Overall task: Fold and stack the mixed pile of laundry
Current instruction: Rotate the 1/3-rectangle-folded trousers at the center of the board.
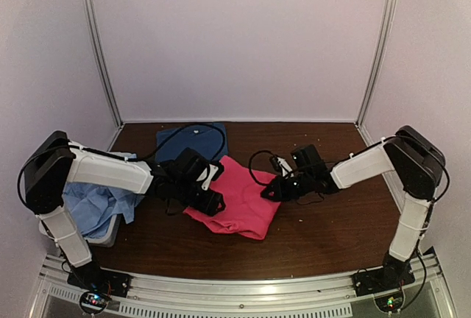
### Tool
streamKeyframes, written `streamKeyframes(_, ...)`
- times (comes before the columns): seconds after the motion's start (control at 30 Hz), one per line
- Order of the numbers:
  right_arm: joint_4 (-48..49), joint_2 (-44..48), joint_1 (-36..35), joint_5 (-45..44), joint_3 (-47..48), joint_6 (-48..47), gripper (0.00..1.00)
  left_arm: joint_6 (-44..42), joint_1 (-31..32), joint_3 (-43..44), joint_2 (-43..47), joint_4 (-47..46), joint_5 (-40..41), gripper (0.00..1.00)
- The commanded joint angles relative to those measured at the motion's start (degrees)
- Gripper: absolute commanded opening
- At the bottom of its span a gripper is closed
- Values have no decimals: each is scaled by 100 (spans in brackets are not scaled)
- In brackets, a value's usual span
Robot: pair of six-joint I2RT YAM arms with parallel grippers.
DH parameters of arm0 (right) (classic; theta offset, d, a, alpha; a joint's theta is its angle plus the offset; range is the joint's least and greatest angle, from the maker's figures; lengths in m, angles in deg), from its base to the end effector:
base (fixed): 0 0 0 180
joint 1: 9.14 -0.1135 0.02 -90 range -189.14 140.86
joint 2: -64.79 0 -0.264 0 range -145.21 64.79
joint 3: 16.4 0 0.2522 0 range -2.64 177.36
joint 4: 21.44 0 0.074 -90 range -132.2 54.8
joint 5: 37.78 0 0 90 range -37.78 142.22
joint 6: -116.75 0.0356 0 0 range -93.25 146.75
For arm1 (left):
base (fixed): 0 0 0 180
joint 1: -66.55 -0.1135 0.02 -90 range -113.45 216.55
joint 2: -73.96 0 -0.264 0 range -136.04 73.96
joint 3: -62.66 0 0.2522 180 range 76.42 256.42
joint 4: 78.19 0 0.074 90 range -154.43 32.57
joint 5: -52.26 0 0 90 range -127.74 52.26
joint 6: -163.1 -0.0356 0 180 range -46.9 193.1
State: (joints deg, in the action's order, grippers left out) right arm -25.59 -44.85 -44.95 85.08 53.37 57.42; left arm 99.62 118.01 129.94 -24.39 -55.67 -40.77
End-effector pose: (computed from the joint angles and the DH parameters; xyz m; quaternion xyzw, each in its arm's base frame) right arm 0.2944 0.2363 0.1283 -0.1500 0.8771 0.4231 0.1706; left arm 0.2100 -0.2666 0.1564 0.2131 0.9254 -0.2160 0.2269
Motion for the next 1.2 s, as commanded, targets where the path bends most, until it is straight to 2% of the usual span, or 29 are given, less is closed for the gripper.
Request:
streamKeyframes(0.0,306,864,-193,-599,-1596,815,16,-268,-717,505,-249,672,532,67)
streamKeyframes(0.07,600,1544,-589,-663,-2064,1130,17,-344,-935,796,-239,767,477,67)
streamKeyframes(0.17,791,2284,-1075,-569,-2202,1290,20,-546,-986,868,257,724,199,67)
streamKeyframes(0.23,777,2655,-1133,-513,-2076,1224,24,-627,-858,827,662,688,-224,67)
streamKeyframes(0.3,429,2829,-1009,-603,-1745,844,28,-773,-470,833,983,695,-380,67)
streamKeyframes(0.37,-106,2742,-759,-861,-1341,275,30,-721,-98,833,1039,641,-590,67)
streamKeyframes(0.47,-189,2220,-270,-693,-858,-56,30,-336,238,536,849,145,-1006,66)
streamKeyframes(0.63,63,1111,49,-143,-261,-230,31,269,335,-460,610,-749,-1250,64)
streamKeyframes(0.73,156,514,125,-13,-153,-210,30,522,321,-928,332,-848,-1060,62)
streamKeyframes(0.83,171,245,199,-112,-433,-163,28,630,244,-1168,38,-1084,-889,61)
streamKeyframes(0.93,702,512,206,-122,-1314,222,28,608,12,-898,-358,-976,-655,61)
streamKeyframes(1.07,1260,1023,205,-234,-2427,735,28,473,-645,-537,-701,-1047,-714,61)
streamKeyframes(1.17,1458,1216,197,-372,-2905,902,29,186,-1109,-9,-894,-924,-855,63)
